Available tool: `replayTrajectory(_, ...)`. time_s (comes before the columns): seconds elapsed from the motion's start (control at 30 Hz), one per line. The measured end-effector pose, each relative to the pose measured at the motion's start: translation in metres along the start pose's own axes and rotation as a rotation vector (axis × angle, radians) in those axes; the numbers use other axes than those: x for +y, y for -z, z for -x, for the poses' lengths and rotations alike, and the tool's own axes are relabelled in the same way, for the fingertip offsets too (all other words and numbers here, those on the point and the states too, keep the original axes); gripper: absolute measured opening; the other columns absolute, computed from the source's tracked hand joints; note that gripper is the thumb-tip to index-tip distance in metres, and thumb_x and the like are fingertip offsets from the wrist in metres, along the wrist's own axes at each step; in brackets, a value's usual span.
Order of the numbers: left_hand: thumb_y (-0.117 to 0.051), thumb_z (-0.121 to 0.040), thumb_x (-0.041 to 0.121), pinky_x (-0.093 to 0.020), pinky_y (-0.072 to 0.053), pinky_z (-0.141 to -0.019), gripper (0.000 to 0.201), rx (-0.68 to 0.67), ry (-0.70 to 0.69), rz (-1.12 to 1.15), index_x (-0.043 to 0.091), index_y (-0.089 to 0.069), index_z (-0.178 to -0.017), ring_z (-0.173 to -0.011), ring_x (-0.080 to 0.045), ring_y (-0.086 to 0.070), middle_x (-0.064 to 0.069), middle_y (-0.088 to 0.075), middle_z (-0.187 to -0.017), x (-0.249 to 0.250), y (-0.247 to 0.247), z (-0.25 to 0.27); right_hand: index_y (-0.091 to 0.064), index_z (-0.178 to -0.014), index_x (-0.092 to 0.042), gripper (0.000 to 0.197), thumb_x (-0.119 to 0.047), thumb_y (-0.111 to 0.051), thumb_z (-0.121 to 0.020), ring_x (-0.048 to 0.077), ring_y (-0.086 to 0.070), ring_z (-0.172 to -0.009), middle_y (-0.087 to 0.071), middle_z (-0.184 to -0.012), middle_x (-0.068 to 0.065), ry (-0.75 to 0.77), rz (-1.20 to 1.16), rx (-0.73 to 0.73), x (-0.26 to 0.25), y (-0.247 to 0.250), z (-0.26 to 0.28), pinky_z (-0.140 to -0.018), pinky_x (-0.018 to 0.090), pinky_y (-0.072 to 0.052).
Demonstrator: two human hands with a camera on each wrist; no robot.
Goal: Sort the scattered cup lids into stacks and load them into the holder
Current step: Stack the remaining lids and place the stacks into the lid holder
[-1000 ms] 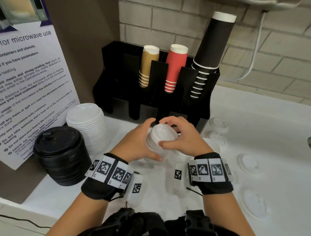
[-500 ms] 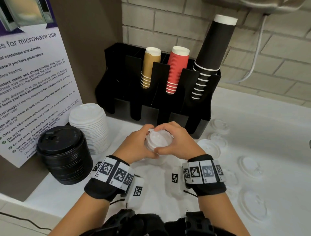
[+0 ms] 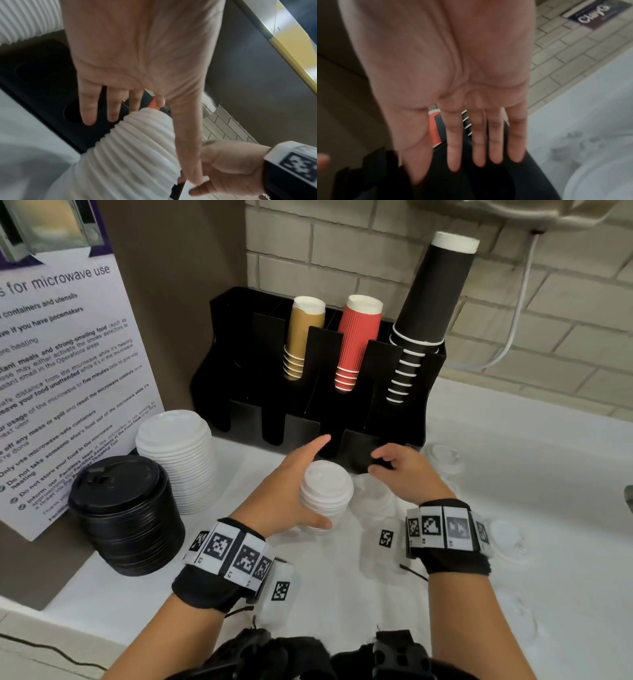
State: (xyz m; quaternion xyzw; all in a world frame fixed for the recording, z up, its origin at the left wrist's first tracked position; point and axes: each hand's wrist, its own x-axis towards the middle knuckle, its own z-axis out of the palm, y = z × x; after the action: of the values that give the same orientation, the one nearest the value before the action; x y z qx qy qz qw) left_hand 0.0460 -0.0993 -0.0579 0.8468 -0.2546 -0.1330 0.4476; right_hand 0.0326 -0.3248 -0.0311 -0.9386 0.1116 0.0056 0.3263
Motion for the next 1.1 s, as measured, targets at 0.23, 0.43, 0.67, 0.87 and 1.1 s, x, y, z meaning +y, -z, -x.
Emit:
replayTrajectory(0.23, -0.081, -0.065, 0.007, -0.021, -0.044, -0.075, 0.061, 0.028, -0.037, -0.095, 0.042, -0.042, -0.095, -0.108, -0.014, -0.046, 0.024, -0.042, -0.117, -0.001, -0.006, -0.003, -0.041, -0.141, -0.03, 0.085, -0.02, -0.083, -0.068, 0.028, -0.051, -0.117, -0.036, -0.138, 0.009, -0.129, 0.344, -0.277, -0.008, -0.011, -0.003, -0.091, 0.033, -0.048)
replayTrajectory(0.43, -0.081, -0.065, 0.008, -0.016, -0.033, -0.065, 0.055, 0.06, -0.046, -0.103, 0.037, -0.037, -0.081, -0.099, -0.013, -0.046, 0.027, -0.043, -0.104, -0.005, -0.009, -0.004, -0.038, -0.143, -0.028, 0.087, -0.02, -0.083, -0.069, 0.032, -0.049, -0.122, -0.031, -0.141, 0.009, -0.154, 0.436, -0.324, -0.011, -0.016, -0.008, -0.097, 0.042, -0.048)
replayTrajectory(0.67, -0.087, -0.065, 0.022, -0.015, -0.038, -0.074, 0.063, 0.087, -0.016, -0.004, 0.047, -0.038, -0.097, -0.109, -0.011, -0.047, 0.018, -0.043, -0.12, 0.001, -0.009, -0.002, -0.043, -0.138, -0.022, 0.077, -0.031, -0.08, -0.071, 0.026, -0.045, -0.123, -0.043, -0.131, 0.005, -0.097, 0.469, -0.283, -0.008, -0.016, -0.009, -0.099, 0.042, -0.045)
replayTrajectory(0.87, -0.09, -0.063, 0.019, -0.006, -0.034, -0.081, 0.106, 0.072, 0.045, 0.056, 0.038, -0.02, -0.141, -0.109, -0.008, -0.05, 0.016, -0.05, -0.12, -0.002, -0.008, -0.003, -0.047, -0.128, -0.029, 0.065, -0.036, -0.078, -0.071, 0.021, -0.047, -0.116, -0.044, -0.126, 0.0, -0.027, 0.244, -0.173, -0.003, 0.015, 0.005, -0.093, 0.035, -0.044)
replayTrajectory(1.1, -0.091, -0.059, 0.017, -0.011, -0.042, -0.076, 0.118, 0.089, 0.068, 0.093, 0.04, -0.011, -0.144, -0.097, 0.006, -0.052, 0.024, -0.046, -0.11, -0.003, -0.01, -0.004, -0.058, -0.114, -0.036, 0.057, -0.023, -0.085, -0.067, 0.006, -0.053, -0.108, -0.049, -0.119, -0.01, 0.294, -0.212, -0.244, -0.034, 0.01, 0.027, -0.083, 0.017, -0.046)
